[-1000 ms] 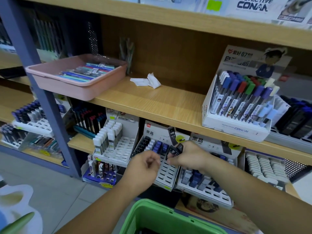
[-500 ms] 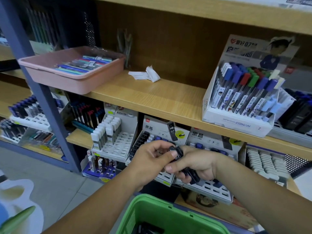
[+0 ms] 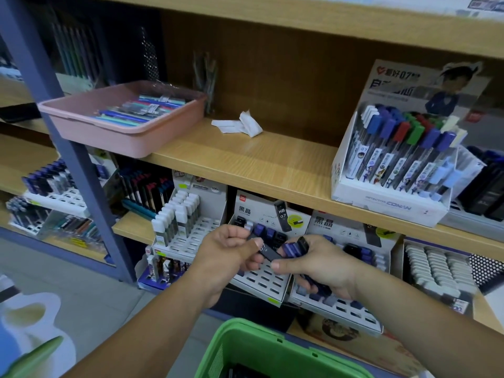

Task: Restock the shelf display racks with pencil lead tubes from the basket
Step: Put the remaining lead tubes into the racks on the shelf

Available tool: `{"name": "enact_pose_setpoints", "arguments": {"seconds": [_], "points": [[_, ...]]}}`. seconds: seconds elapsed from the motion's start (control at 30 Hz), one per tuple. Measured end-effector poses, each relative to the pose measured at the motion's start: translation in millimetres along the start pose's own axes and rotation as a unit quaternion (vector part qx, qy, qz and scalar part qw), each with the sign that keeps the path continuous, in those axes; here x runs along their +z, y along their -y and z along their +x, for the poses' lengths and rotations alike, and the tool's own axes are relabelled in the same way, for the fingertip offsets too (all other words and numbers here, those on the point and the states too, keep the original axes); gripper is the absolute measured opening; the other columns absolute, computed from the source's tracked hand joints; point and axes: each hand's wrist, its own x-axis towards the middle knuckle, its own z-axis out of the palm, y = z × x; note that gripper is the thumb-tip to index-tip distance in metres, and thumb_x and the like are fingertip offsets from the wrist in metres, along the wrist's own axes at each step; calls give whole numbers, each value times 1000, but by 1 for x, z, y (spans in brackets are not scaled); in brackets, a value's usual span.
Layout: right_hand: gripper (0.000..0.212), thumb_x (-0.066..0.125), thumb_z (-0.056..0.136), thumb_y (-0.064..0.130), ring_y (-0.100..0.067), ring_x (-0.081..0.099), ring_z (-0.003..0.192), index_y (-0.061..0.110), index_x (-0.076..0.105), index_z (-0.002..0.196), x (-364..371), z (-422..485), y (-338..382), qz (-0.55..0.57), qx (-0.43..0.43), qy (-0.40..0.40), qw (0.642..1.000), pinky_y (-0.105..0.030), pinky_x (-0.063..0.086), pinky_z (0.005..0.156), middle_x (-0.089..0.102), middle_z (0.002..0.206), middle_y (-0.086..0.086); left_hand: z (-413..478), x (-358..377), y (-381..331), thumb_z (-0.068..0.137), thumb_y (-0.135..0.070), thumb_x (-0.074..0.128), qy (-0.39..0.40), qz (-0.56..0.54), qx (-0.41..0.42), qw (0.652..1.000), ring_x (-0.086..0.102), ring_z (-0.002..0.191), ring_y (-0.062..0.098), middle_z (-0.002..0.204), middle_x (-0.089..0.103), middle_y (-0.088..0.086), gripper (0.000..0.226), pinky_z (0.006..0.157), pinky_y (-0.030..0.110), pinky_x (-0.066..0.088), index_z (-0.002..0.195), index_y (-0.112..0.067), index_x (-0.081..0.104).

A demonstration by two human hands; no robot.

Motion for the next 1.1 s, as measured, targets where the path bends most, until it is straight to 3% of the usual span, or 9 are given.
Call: {"name": "enact_pose_setpoints", "arguments": {"seconds": [0.1,0.23,0.37,0.5,0.63,0.73,0.87,0.97,1.1], "points": [[34,89,80,24,-17,46,47,7,63,96,10,-3,2,-32,10,21,999,-26,33,44,75,80,-14,0,-4,-1,88,-8,80,11,14,5,1000,68,72,24,79,72,14,29,75,39,59,113,-6,66],[32,86,83,25,-16,47,47,7,69,103,14,-6,5,-65,11,-31,997,-24,34,41,71,74,-9,0,-17,-3,90,-5,77,-2,172,57,983,68,68,19,82,71,17,16,68,30,61,102,-13,71],[29,77,89,6,-18,49,50,9,64,115,-2,-8,10,11,23,-76,997,-27,36,44,62,67,-8,17,-24,-7,91,-7,76,-35,286,107,952,72,77,17,88,73,3,18,73,30,58,91,-25,71],[23,64,94,-6,-19,56,60,-2,63,117,-13,-13,11,123,89,-21,988,-29,44,49,68,79,-14,38,-12,-10,90,-10,77,-5,372,157,915,65,78,10,89,69,-3,21,73,21,56,90,-28,67],[26,60,102,5,-22,66,70,-3,59,127,-10,-21,4,130,114,29,984,-31,53,56,73,90,-15,58,5,1,87,-10,79,35,458,173,871,69,76,10,80,71,-12,25,73,25,57,82,-33,69],[29,56,106,20,-28,70,74,7,57,132,-14,-31,1,159,115,60,979,-44,62,67,74,95,-13,67,14,9,88,-9,77,55,483,186,854,69,75,6,82,74,-11,17,70,17,53,86,-26,75],[28,58,105,30,-20,52,56,15,60,127,-26,-32,-12,136,129,46,981,-29,46,50,73,91,-13,73,15,21,90,-11,74,63,509,212,832,58,61,-6,80,74,-9,10,61,5,40,92,-19,79],[28,61,104,24,-16,39,53,8,60,127,-33,-30,-22,128,129,36,983,-24,33,45,70,87,-13,78,16,25,90,-12,74,48,502,224,834,57,56,-4,69,68,-16,11,57,9,41,87,-22,78],[13,60,104,15,-16,36,52,7,55,113,-35,-32,-23,112,118,34,986,-24,31,45,75,94,-18,81,15,30,91,-11,72,60,496,218,838,64,59,7,80,73,-10,14,58,23,50,90,-23,77]]}}
